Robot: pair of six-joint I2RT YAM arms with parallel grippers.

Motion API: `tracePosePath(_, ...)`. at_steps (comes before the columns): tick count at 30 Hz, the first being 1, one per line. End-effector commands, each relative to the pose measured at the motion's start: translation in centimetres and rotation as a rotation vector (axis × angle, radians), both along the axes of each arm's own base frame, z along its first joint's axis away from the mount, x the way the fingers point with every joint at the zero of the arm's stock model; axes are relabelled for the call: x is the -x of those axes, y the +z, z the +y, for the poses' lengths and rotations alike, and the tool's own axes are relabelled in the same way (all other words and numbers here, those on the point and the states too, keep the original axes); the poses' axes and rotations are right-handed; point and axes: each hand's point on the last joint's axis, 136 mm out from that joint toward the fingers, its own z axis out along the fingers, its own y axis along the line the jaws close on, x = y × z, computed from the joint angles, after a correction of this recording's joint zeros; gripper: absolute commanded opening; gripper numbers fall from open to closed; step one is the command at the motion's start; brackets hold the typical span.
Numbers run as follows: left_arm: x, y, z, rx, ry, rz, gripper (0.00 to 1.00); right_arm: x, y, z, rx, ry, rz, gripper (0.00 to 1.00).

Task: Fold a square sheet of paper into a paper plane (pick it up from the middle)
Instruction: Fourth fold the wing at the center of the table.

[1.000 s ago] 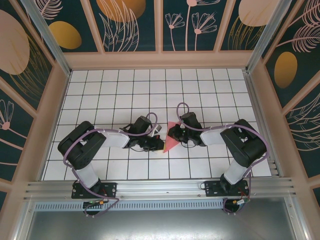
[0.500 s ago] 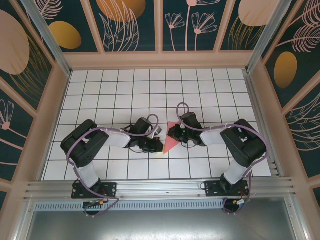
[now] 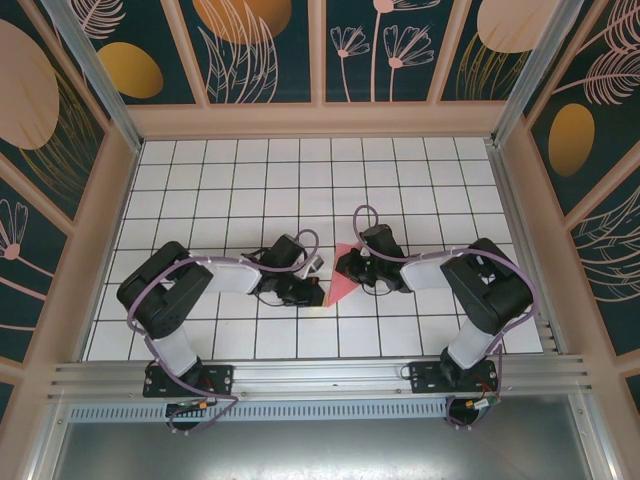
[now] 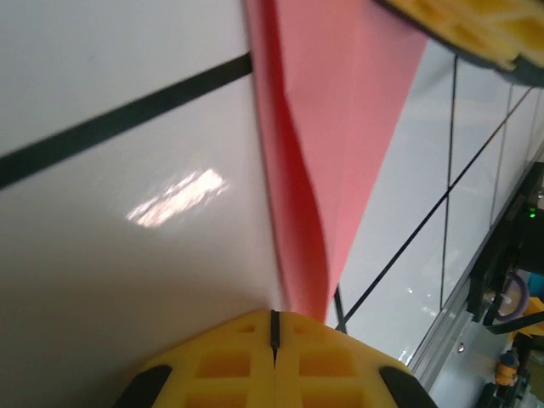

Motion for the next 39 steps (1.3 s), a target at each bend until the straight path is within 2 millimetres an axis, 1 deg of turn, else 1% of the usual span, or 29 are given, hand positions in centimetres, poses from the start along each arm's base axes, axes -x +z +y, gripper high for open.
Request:
tracePosePath(1,0.0,1.2,1.4,-0.059,0.039,-0.039,0.07,2.7,-5.9,-4.1,0.217,-0.044,0.133,0.15)
tracePosePath(4,-1.5,3.3,0.6,-0.009,0.090,-0.101,0.08,2.8,-5.9,-4.1,0.220,-0.042,0.133,0.15)
tracePosePath(7,-2.6,5.5,-0.9,0.084,0.106,-0.135,0.10,2.8,-6.0,-4.2,0.227,-0.041,0.135,0.15)
tracePosePath(9,-3.2,7.0,-2.3,0.166,0.103,-0.143,0.10,2.9,-6.1,-4.1,0.225,-0.039,0.134,0.15)
tracePosePath(11,-3.6,7.7,-3.5,0.227,0.098,-0.126,0.10,2.9,-6.2,-4.1,0.223,-0.036,0.140,0.15)
tracePosePath(13,-3.5,7.9,-4.3,0.275,0.087,-0.101,0.10,2.9,-6.3,-4.1,0.222,-0.038,0.143,0.15)
tracePosePath(16,-3.4,7.0,-4.8,0.289,0.077,-0.062,0.11,3.0,-6.3,-4.0,0.221,-0.038,0.143,0.15)
tracePosePath(17,-3.3,7.1,-5.0,0.305,0.071,-0.058,0.12,3.0,-6.3,-4.0,0.221,-0.037,0.144,0.15)
tracePosePath(18,-3.1,6.2,-5.1,0.300,0.069,-0.031,0.12,3.0,-6.4,-4.0,0.221,-0.036,0.144,0.15)
tracePosePath(20,-3.0,5.5,-5.2,0.294,0.066,-0.019,0.12,3.1,-6.4,-4.1,0.222,-0.037,0.147,0.14)
tracePosePath(21,-2.9,4.8,-5.1,0.275,0.067,-0.014,0.13,3.1,-6.4,-4.0,0.222,-0.036,0.145,0.15)
tracePosePath(24,-2.3,2.5,-4.6,0.211,0.056,0.023,0.13,3.1,-6.4,-4.1,0.224,-0.036,0.145,0.15)
tracePosePath(27,-1.7,0.1,-3.5,0.120,0.062,0.042,0.11,3.1,-6.4,-4.0,0.225,-0.035,0.147,0.15)
tracePosePath(32,0.8,-2.6,-1.5,0.009,0.038,0.095,0.10,3.1,-6.4,-4.1,0.230,-0.036,0.148,0.15)
tracePosePath(37,3.0,-3.3,-0.2,-0.017,0.009,0.125,0.10,3.0,-6.4,-4.1,0.235,-0.035,0.146,0.14)
tracePosePath(39,3.3,-3.6,0.5,-0.040,0.020,0.122,0.10,3.0,-6.4,-4.1,0.238,-0.035,0.147,0.15)
